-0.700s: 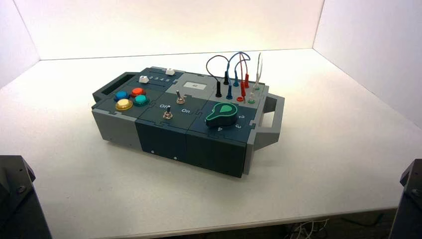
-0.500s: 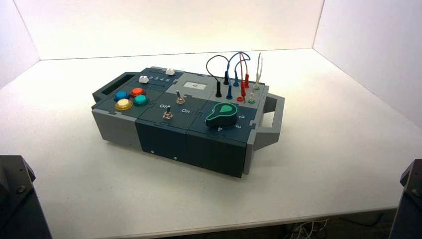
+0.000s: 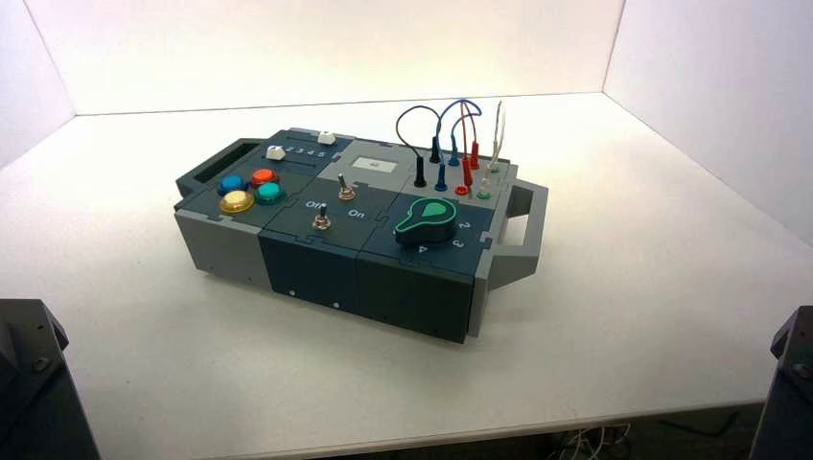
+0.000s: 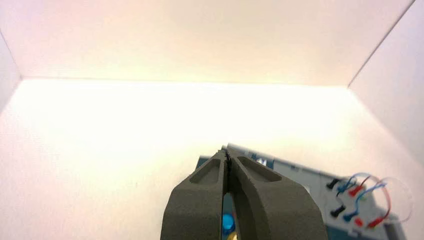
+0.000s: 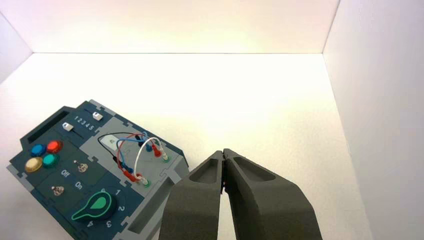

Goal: Move the top slider to position 3.

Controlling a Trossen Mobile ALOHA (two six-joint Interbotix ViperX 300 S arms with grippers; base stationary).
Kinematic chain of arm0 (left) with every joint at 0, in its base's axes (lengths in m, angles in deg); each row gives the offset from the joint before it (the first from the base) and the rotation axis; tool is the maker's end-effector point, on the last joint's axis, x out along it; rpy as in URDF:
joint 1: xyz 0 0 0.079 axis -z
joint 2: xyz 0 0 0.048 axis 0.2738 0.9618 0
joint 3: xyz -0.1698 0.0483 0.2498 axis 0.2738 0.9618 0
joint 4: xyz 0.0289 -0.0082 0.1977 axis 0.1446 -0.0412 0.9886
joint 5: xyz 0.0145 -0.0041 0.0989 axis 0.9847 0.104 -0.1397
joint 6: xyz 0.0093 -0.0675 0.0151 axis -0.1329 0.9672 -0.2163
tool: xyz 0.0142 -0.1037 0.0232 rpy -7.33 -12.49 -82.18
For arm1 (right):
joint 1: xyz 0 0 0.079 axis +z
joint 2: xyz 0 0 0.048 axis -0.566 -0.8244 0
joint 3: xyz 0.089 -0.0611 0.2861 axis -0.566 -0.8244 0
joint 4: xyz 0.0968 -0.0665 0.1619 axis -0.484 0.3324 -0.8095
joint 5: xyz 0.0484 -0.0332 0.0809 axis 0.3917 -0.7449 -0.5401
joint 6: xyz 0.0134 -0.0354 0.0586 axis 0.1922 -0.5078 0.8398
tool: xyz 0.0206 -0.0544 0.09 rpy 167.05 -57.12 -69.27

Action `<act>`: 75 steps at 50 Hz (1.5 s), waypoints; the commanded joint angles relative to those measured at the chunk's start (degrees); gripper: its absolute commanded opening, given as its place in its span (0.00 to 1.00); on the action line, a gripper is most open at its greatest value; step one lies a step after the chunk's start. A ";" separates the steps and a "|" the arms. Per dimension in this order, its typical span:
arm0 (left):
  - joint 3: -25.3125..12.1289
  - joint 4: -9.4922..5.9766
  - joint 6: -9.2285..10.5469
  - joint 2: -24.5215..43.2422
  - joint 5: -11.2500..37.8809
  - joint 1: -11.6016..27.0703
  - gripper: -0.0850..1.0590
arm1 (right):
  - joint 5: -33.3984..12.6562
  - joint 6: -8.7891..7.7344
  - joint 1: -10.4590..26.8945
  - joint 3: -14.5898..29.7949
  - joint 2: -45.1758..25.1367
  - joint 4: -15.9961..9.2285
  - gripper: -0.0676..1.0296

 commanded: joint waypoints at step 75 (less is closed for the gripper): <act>-35.95 0.09 -4.48 75.41 -1.76 21.09 0.05 | 0.53 0.09 -0.18 0.62 -3.25 0.18 0.04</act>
